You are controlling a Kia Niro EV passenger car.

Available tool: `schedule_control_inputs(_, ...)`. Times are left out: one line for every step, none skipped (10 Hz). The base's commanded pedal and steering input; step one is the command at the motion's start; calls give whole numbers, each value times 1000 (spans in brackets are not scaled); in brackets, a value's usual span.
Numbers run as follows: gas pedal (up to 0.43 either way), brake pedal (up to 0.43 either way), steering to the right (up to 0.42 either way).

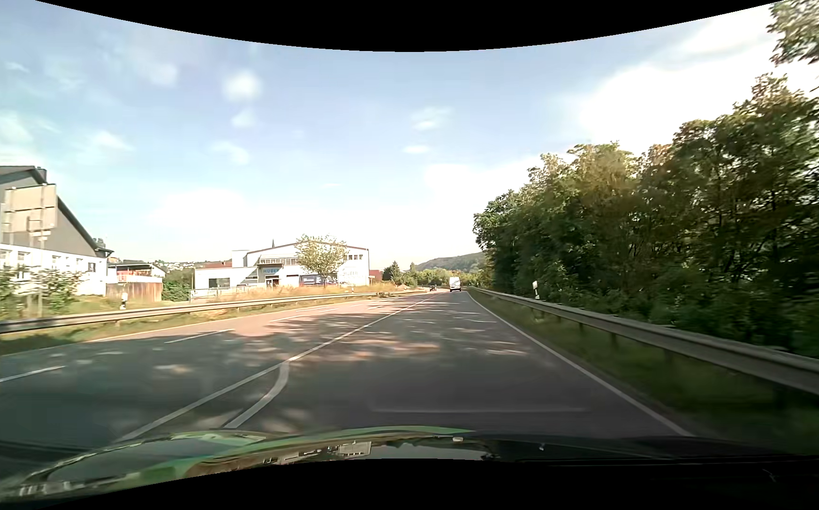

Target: Follow the waypoints while adhering to traffic rules and regulations

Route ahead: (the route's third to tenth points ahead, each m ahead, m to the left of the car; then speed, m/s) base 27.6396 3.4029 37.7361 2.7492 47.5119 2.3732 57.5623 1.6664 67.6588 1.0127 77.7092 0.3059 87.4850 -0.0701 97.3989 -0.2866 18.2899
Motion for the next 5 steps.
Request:
schedule_control_inputs(287,0,6)
schedule_control_inputs(287,0,6)
schedule_control_inputs(299,0,6)
schedule_control_inputs(299,0,6)
schedule_control_inputs(299,0,6)
